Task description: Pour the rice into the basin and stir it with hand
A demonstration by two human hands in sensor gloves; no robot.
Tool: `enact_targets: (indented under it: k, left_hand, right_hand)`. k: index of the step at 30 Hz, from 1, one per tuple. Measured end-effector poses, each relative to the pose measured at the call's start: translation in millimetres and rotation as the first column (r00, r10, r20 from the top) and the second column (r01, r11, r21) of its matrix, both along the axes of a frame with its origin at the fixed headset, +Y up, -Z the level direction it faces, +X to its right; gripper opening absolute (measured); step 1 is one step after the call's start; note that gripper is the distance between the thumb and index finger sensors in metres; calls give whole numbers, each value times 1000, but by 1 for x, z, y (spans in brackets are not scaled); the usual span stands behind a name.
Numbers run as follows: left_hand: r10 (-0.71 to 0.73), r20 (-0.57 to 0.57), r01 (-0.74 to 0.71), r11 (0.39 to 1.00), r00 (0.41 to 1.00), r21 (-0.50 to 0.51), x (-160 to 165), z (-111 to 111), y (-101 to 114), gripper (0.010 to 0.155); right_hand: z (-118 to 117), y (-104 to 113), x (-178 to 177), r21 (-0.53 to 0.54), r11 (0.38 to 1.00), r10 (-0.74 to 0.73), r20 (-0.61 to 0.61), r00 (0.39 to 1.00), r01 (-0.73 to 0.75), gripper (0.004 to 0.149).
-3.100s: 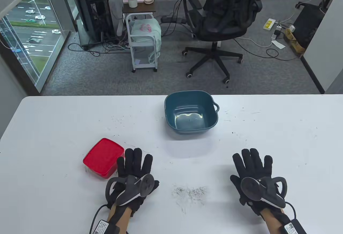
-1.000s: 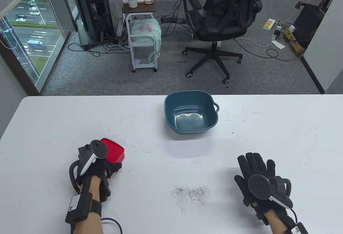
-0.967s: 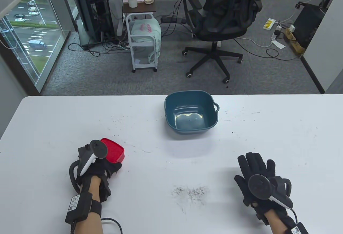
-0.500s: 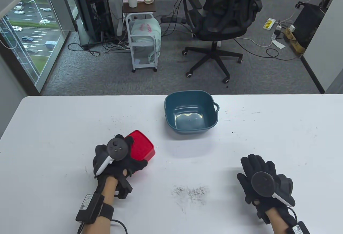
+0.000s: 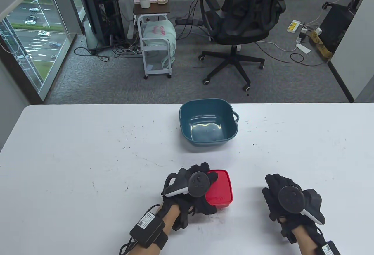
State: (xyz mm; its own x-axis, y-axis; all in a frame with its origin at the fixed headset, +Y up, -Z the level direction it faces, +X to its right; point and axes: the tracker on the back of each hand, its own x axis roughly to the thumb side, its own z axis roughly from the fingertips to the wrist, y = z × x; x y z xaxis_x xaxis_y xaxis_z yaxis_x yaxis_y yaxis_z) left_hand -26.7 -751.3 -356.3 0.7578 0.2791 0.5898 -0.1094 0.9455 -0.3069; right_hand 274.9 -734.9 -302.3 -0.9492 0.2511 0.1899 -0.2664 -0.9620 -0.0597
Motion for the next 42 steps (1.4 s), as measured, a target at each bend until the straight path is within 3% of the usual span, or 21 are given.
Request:
enact_targets:
  k: [4, 13, 17, 21, 26, 28, 32, 36, 42]
  left_hand:
    - [-30, 10, 31, 997, 999, -77, 2, -3, -12, 117]
    - [-34, -4, 34, 998, 999, -50, -7, 4, -3, 125]
    - [87, -42, -87, 996, 995, 3, -32, 12, 10, 125]
    - [182, -125, -183, 983, 975, 2, -66, 12, 7, 127]
    - [142, -182, -166, 978, 973, -126, -96, 7, -8, 126]
    - [40, -193, -74, 982, 980, -176, -98, 5, -15, 126]
    - [-116, -203, 80, 981, 972, -180, -88, 2, -35, 126]
    - [-92, -210, 50, 979, 973, -199, -72, -6, -48, 126]
    - [-104, -181, 40, 944, 978, -326, -62, -10, -59, 127]
  right_hand:
    - [0, 0, -1, 6, 1000, -2, -6, 1000, 2, 61]
    - [2, 2, -3, 13, 1000, -1, -12, 1000, 1, 61]
    - [2, 2, -2, 11, 1000, -4, -11, 1000, 4, 62]
    - [3, 2, -3, 11, 1000, -2, -11, 1000, 2, 62]
    - [2, 1, -6, 6, 1000, 2, -11, 1000, -2, 62]
    - [2, 0, -7, 4, 1000, 10, -12, 1000, -10, 62]
    - [2, -1, -10, -1, 1000, 22, -17, 1000, -22, 62]
    - [2, -2, -12, -4, 999, 31, -22, 999, -31, 62]
    - [2, -2, -13, -7, 999, 32, -26, 999, -33, 62]
